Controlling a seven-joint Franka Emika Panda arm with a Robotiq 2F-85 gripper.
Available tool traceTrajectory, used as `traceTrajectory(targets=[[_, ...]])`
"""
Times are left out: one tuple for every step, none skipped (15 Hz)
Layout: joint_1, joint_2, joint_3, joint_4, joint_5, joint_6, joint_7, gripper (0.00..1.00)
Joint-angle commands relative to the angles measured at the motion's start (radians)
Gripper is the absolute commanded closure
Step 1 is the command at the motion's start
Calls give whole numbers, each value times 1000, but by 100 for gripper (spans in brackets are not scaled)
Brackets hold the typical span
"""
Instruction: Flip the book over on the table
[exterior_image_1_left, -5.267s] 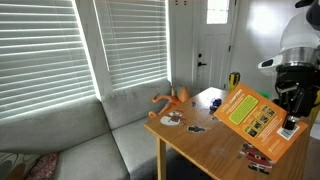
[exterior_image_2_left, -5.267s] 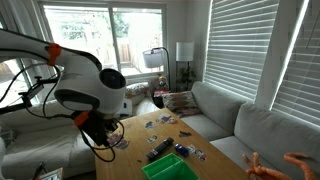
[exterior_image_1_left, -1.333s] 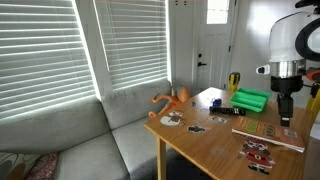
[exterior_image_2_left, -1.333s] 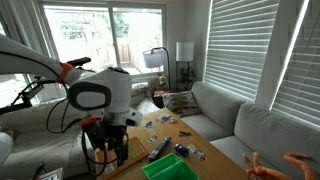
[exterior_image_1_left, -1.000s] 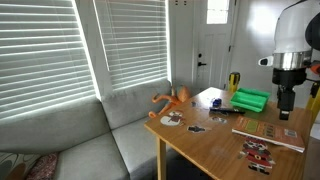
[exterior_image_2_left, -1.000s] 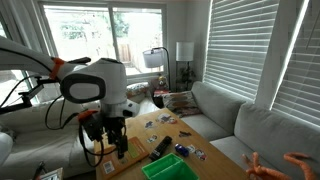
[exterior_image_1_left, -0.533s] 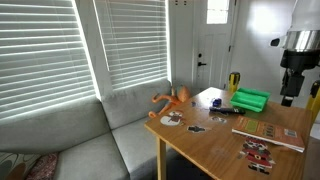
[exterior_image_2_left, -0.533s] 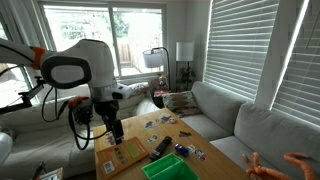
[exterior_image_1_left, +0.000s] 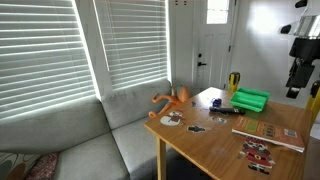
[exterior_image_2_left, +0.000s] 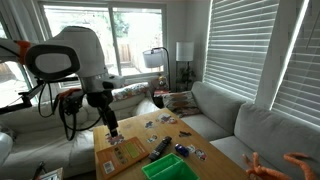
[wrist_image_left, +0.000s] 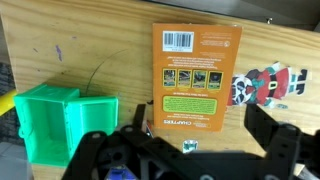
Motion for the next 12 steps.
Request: traceTrajectory(targets=[[12,-5,-7,3,-7,-5,8,0],[13,-10,-5,3,-8,-7,9,0],[13,-13,-3,3,-8,-8,11,0],[13,-14,-2,3,-8,-8,12,0],[13,-14,-2,3,-8,-8,12,0],[13,-14,-2,3,-8,-8,12,0],[13,-14,-2,3,-8,-8,12,0],[13,-14,-2,3,-8,-8,12,0],[13,-14,-2,3,-8,-8,12,0],[13,-14,-2,3,-8,-8,12,0],[13,-14,-2,3,-8,-8,12,0],[13,-14,-2,3,-8,-8,12,0]])
